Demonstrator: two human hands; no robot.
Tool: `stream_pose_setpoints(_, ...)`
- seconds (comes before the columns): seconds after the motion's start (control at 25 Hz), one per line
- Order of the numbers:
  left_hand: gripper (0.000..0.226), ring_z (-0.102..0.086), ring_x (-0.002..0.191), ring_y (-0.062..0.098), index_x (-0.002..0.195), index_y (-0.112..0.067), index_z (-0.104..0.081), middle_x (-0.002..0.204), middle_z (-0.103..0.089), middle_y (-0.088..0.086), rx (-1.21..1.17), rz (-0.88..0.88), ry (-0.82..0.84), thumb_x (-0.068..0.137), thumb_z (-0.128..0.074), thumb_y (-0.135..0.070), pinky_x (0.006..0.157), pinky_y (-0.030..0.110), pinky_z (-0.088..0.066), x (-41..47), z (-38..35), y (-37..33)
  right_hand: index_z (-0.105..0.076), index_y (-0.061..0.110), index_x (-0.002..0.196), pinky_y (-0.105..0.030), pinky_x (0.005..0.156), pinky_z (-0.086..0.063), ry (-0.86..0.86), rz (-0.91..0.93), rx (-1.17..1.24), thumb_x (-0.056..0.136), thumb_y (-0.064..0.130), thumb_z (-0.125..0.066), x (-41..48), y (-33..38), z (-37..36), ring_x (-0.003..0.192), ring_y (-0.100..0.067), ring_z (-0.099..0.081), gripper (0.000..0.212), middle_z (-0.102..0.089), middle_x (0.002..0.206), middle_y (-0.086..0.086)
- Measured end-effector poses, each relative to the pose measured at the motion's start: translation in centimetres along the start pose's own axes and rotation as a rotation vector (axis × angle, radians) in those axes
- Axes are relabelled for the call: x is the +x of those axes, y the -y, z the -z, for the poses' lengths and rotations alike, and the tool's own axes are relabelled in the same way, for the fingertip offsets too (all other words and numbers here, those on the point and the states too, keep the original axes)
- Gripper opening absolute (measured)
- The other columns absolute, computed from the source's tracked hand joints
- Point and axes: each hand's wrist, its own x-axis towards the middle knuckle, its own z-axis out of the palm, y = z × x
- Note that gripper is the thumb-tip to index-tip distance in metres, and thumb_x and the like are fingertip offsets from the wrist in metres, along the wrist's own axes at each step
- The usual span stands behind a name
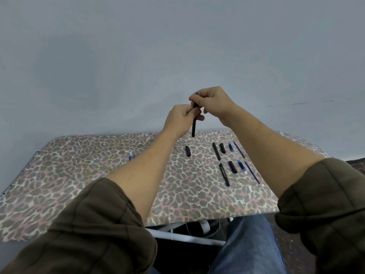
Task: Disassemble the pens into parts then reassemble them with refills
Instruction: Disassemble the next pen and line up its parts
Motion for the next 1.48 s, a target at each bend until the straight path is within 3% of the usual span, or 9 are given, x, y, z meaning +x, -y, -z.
stream_pose_setpoints(0.12,0.027,-0.069,0.103,0.005,0.108,-0.017,-0.075,0.094,-0.079,-0.01,0.011,0.0,0.0,0.106,-0.053,-0.033,0.084,0.027,-0.047,-0.1,-0.2,-0.3,-0.073,0.013,0.127,-0.023,0.072,-0.047,0.018,-0.057,0.08,0.101,0.021,-0.064,-0.1,0.0,0.2,0.086,-0.012,-0.061,0.028,-0.069,0.107,0.006)
stream_pose_setpoints(0.28,0.026,-0.069,0.1,0.004,0.106,-0.017,-0.075,0.094,-0.079,-0.01,0.002,-0.004,-0.03,0.106,-0.053,-0.032,0.076,0.021,-0.045,-0.1,-0.8,0.0,-0.069,0.013,0.132,-0.031,0.085,-0.058,-0.165,-0.02,0.048,0.093,0.016,-0.075,-0.1,-0.2,-0.1,0.093,-0.014,-0.069,0.039,-0.074,0.098,-0.004)
stream_pose_setpoints(0.48,0.025,-0.069,0.099,0.007,0.11,-0.017,-0.072,0.097,-0.079,-0.01,-0.001,-0.001,-0.053,0.107,-0.051,-0.031,0.074,0.022,-0.044,0.1,-0.6,0.1,-0.045,0.012,0.154,-0.034,0.1,-0.049,-0.075,-0.019,0.136,0.093,0.016,-0.075,-0.1,-0.1,0.0,0.113,-0.015,-0.067,0.068,-0.076,0.108,-0.002)
stream_pose_setpoints(0.64,0.027,-0.067,0.094,-0.002,0.111,-0.016,-0.073,0.095,-0.079,-0.011,0.02,-0.008,-0.055,0.107,-0.051,-0.031,0.071,0.017,-0.042,0.2,-1.0,0.2,-0.055,0.013,0.146,-0.036,0.1,-0.054,-0.151,-0.022,0.09,0.09,0.014,-0.08,0.0,-0.3,-0.4,0.107,-0.018,-0.071,0.062,-0.075,0.097,-0.004)
stream_pose_setpoints(0.88,0.027,-0.068,0.101,0.009,0.113,-0.015,-0.072,0.099,-0.079,-0.009,0.038,-0.005,-0.058,0.108,-0.05,-0.029,0.074,0.018,-0.042,0.1,-1.0,0.3,-0.044,0.014,0.155,-0.031,0.094,-0.051,-0.066,-0.013,0.125,0.095,0.007,-0.065,-0.1,-0.1,-0.6,0.111,-0.016,-0.067,0.063,-0.075,0.111,0.001)
stream_pose_setpoints(1.04,0.029,-0.069,0.102,0.011,0.113,-0.014,-0.071,0.098,-0.078,-0.009,0.039,-0.008,-0.054,0.108,-0.048,-0.03,0.075,0.021,-0.045,0.1,-1.1,0.3,-0.059,0.015,0.141,-0.029,0.081,-0.052,-0.185,-0.008,0.036,0.09,0.012,-0.076,-0.1,0.1,-1.0,0.092,-0.012,-0.068,0.054,-0.069,0.086,0.005)
stream_pose_setpoints(1.24,0.029,-0.068,0.105,0.013,0.114,-0.014,-0.07,0.1,-0.079,-0.007,0.017,-0.01,-0.065,0.109,-0.047,-0.029,0.077,0.021,-0.045,0.2,-1.0,0.2,-0.046,0.014,0.154,-0.034,0.099,-0.053,-0.101,0.015,0.128,0.096,0.003,-0.062,0.0,0.2,-0.5,0.115,-0.019,-0.069,0.061,-0.078,0.106,0.001)
stream_pose_setpoints(1.4,0.031,-0.068,0.106,0.013,0.117,-0.013,-0.069,0.099,-0.078,-0.008,0.022,-0.014,-0.055,0.109,-0.044,-0.03,0.084,0.029,-0.048,0.2,-1.1,0.0,-0.058,0.015,0.142,-0.032,0.083,-0.055,-0.168,0.0,0.01,0.09,0.015,-0.077,0.0,0.5,-0.9,0.092,-0.014,-0.07,0.055,-0.073,0.093,0.001)
stream_pose_setpoints(1.48,0.032,-0.068,0.107,0.014,0.117,-0.013,-0.069,0.1,-0.078,-0.007,0.014,-0.019,-0.056,0.11,-0.043,-0.029,0.087,0.031,-0.049,0.1,-1.2,0.1,-0.061,0.015,0.14,-0.035,0.087,-0.06,-0.18,0.011,0.019,0.092,0.009,-0.073,0.0,0.5,-0.8,0.092,-0.016,-0.073,0.049,-0.076,0.093,-0.002)
